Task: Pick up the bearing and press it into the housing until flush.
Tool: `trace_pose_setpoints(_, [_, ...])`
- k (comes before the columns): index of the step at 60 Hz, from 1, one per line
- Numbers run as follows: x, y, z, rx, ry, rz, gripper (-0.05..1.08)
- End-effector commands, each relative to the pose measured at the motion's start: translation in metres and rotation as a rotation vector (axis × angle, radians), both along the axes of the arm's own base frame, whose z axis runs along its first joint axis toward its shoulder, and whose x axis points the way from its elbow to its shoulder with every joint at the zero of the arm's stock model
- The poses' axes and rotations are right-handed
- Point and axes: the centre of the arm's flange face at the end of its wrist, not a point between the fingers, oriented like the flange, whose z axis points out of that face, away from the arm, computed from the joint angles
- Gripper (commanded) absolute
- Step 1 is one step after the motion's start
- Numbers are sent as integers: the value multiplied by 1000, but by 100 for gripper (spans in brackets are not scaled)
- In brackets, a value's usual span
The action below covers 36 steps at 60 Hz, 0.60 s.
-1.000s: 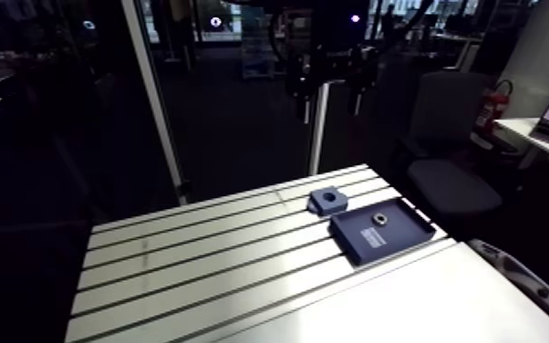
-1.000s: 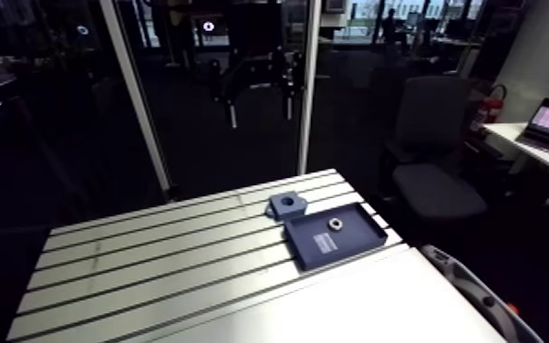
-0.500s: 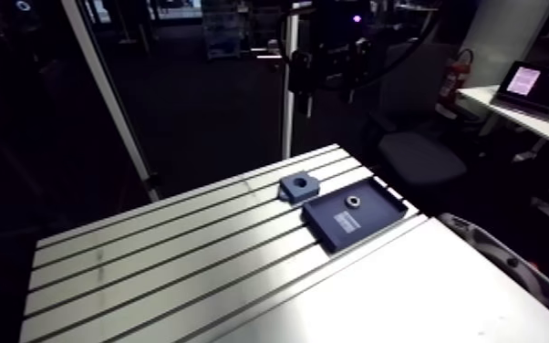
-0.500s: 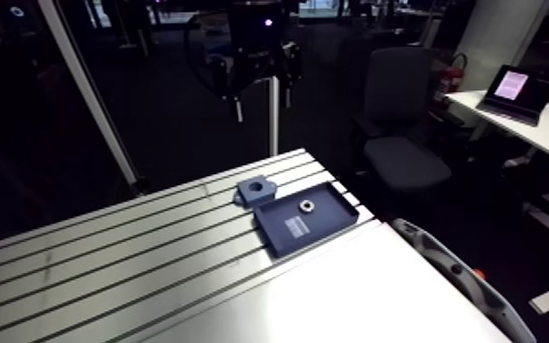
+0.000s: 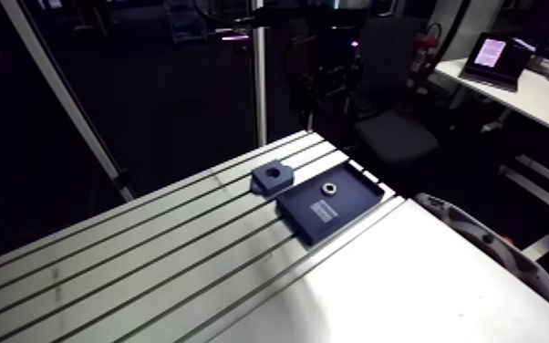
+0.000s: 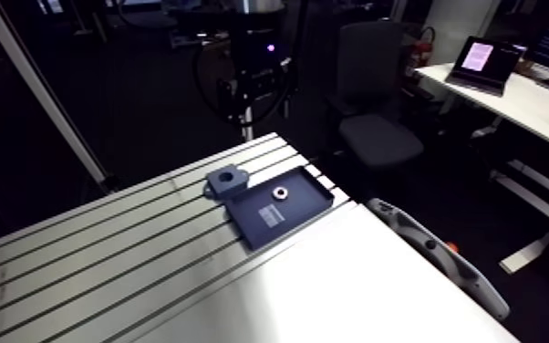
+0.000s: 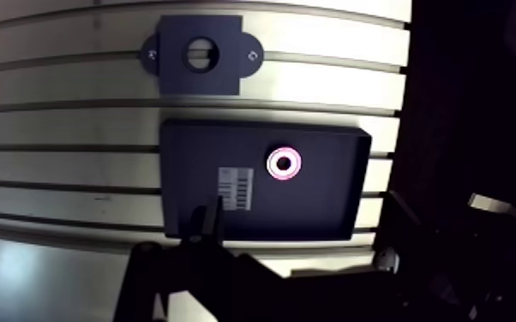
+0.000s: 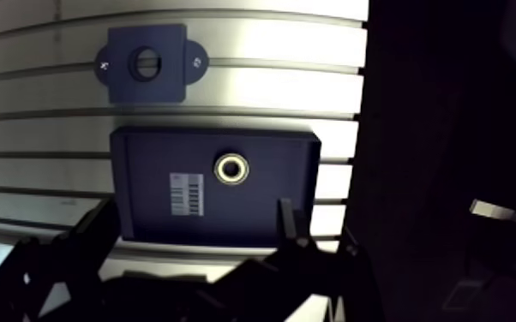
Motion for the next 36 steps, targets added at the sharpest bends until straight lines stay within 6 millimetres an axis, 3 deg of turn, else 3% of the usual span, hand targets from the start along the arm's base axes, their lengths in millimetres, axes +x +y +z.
trace_pose_setpoints(1, [8, 8, -19, 1, -1, -8, 1])
trace_pose_setpoints(22, [14, 7, -44, -3, -9, -24, 1])
trace_pose_setpoints(36, [27, 17, -64, -10, -19, -48, 1])
